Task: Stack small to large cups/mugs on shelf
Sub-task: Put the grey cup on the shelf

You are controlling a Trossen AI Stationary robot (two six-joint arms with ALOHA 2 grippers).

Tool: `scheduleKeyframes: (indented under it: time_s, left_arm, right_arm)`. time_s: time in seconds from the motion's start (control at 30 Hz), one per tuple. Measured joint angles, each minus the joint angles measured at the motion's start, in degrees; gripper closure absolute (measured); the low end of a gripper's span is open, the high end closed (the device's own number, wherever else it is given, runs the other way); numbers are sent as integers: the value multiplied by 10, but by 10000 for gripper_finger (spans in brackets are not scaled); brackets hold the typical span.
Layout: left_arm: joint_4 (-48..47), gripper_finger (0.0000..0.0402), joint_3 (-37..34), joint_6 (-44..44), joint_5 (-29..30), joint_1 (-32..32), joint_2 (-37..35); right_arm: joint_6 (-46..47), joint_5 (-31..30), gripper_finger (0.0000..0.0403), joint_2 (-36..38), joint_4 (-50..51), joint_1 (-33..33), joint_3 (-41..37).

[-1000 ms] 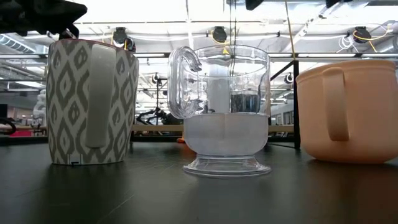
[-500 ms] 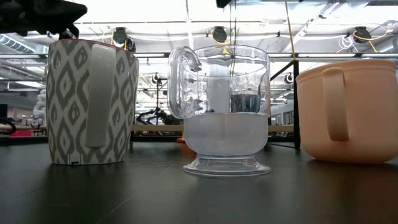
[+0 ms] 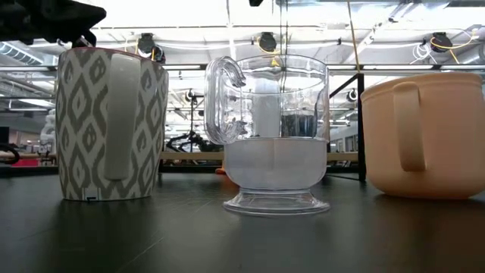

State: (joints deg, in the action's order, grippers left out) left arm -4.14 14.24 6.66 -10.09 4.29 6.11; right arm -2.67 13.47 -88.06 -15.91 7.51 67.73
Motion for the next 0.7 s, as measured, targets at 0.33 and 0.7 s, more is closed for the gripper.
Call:
scheduleKeyframes:
  time_s: [0.33, 0.7]
  left_arm:
    - [-9, 399, 0, -5, 0, 0, 0]
    - [-20, 399, 0, -5, -4, 0, 0]
  right_arm:
    - [-25, 1, 403, -10, 86, 1, 39]
    - [-27, 1, 403, -98, 73, 20, 37]
